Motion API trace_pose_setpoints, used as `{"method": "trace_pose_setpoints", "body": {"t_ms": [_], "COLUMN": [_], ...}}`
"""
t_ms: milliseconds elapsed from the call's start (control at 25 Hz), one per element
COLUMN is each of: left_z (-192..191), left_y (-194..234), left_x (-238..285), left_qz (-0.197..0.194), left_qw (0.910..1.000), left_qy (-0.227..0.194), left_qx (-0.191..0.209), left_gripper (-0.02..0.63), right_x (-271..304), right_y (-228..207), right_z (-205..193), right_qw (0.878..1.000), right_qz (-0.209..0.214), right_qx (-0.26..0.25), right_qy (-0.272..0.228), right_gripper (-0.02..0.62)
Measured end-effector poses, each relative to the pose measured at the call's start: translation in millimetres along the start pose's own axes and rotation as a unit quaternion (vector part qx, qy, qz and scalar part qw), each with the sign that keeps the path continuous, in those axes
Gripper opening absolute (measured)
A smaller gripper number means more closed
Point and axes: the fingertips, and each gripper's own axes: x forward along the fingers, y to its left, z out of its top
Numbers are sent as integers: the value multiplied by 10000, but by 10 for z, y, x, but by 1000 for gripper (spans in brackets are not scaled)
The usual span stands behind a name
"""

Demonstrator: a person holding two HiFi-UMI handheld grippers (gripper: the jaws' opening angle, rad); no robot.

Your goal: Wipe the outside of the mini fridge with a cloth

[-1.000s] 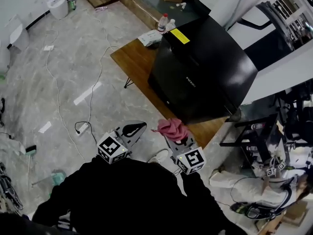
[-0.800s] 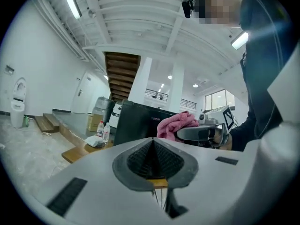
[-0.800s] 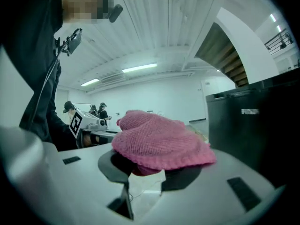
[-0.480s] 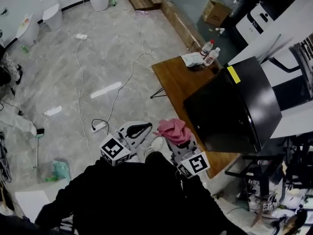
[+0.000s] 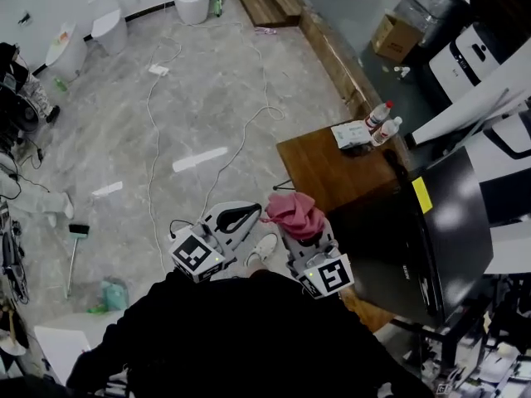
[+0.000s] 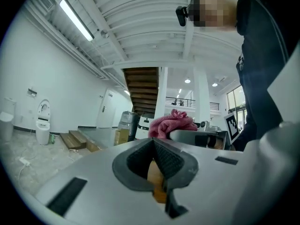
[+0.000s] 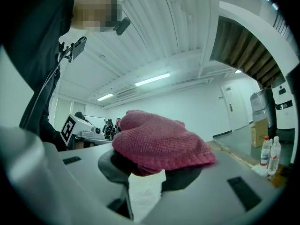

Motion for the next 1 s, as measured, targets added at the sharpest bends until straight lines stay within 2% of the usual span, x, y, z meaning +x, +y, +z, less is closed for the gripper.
{"method": "trace_pose_setpoints", "body": {"t_ms": [320, 560, 680, 800, 920, 1000], "left_z": [460, 623, 642, 648, 700, 749], "left_y": [666, 1005, 1266, 1532, 1762, 1871], "left_x": [1084, 1798, 2251, 2741, 3255, 3604], "left_qz": [-217, -646, -986, -1489, -2123, -2534], "left_qw": [9992, 9970, 9943, 9883, 9767, 9667], "left_qy": [-153, -150, -103, -8, 69, 209], "left_qx": [284, 390, 380, 338, 317, 287], "left_gripper": [6, 6, 6, 6, 6, 6], "right_x": [613, 823, 952, 1109, 1264, 1334], "right_y": [-1050, -1729, -2168, -2667, -3189, -3563], "right_z": [300, 352, 277, 213, 245, 300], "right_qw": [9997, 9968, 9931, 9854, 9724, 9593], "right_qz": [-127, -772, -1155, -1690, -2317, -2798], "right_qx": [106, 0, 82, 160, 196, 242], "right_qy": [-201, -216, -165, -148, -182, -304], "right_gripper": [130, 129, 129, 129, 129, 129]}}
